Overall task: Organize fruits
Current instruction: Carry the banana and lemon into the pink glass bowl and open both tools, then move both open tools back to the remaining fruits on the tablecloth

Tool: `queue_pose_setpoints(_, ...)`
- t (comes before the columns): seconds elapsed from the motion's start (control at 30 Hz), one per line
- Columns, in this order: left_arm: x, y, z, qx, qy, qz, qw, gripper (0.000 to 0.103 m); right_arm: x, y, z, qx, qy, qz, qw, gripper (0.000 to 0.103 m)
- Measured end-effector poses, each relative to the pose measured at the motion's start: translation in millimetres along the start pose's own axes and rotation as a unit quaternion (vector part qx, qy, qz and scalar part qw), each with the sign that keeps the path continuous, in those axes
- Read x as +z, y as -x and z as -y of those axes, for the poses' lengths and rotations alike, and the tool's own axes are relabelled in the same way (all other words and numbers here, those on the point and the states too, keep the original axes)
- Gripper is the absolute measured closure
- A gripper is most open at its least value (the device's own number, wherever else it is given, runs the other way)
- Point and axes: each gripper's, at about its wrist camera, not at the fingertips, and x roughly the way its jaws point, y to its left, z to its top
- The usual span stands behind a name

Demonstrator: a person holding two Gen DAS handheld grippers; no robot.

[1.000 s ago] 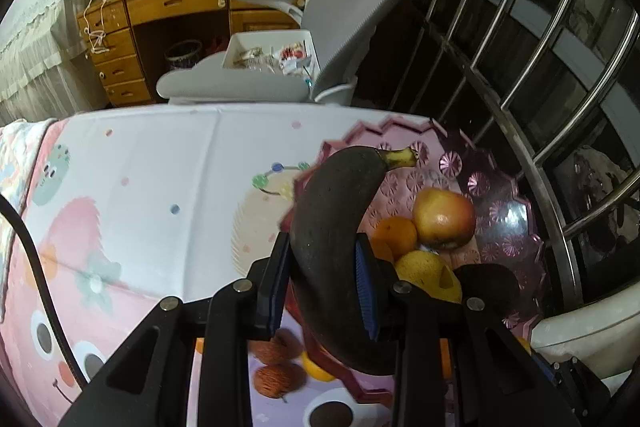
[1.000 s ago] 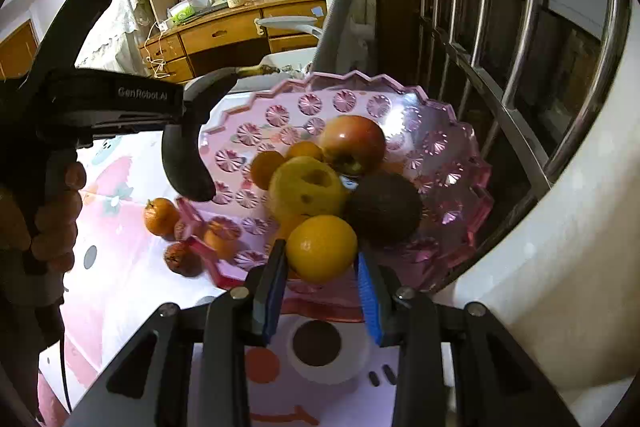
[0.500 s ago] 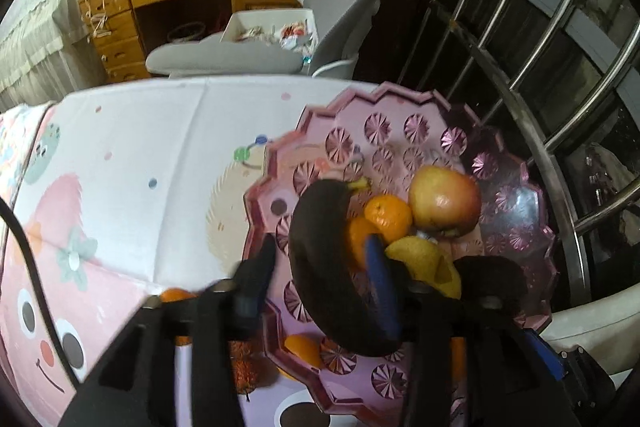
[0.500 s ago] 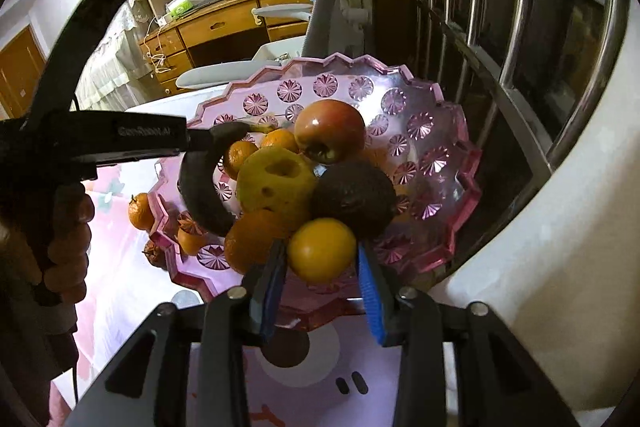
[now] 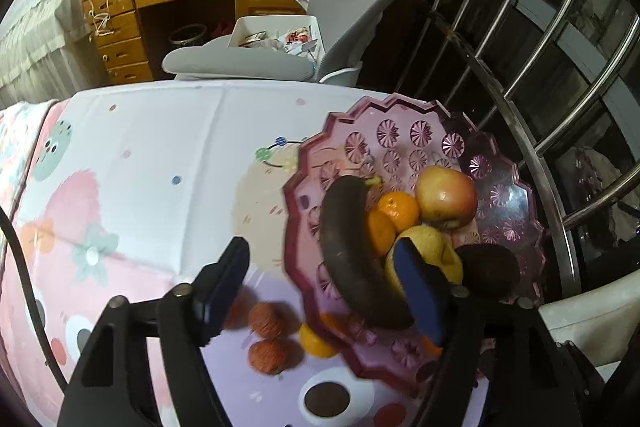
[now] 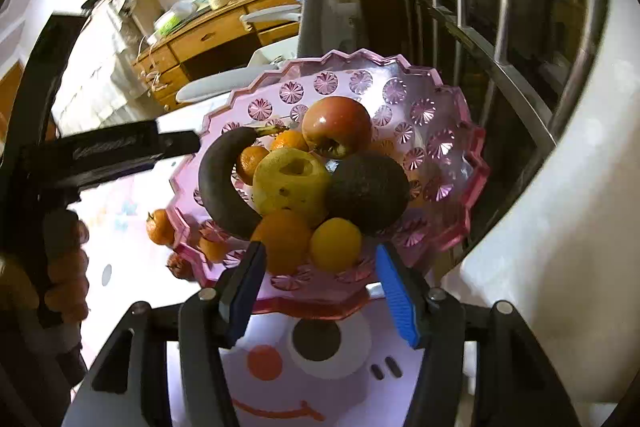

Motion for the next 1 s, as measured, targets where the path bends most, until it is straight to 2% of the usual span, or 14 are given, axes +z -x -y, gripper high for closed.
queue_pose_setpoints(0.17, -3, 18, -24, 0.003, -0.002, 0.000, 1.0000, 0.022, -6, 8, -8, 0.002, -0.041, 0.006, 0.999, 0.041)
queue_pose_setpoints(0.5, -6, 32, -72, 0.002, -0.029, -0.012, 0.9995, 0.018, -21, 20, -36, -0.019, -0.126, 0.038, 0.991, 0.035)
queue_pose_setpoints(0.87, -12, 18, -102, -0.026, -0.073, -0.042, 0.9961, 0.016, -35, 18, -73, -0.044, -0.167, 0.059, 0.983, 0.035)
queue_pose_setpoints(1.0, -15, 5, -109, -0.032, -0.089, -0.060, 0.9938, 0.016, -41, 9, -85, -0.051, -0.171, 0.052, 0.983, 0.035)
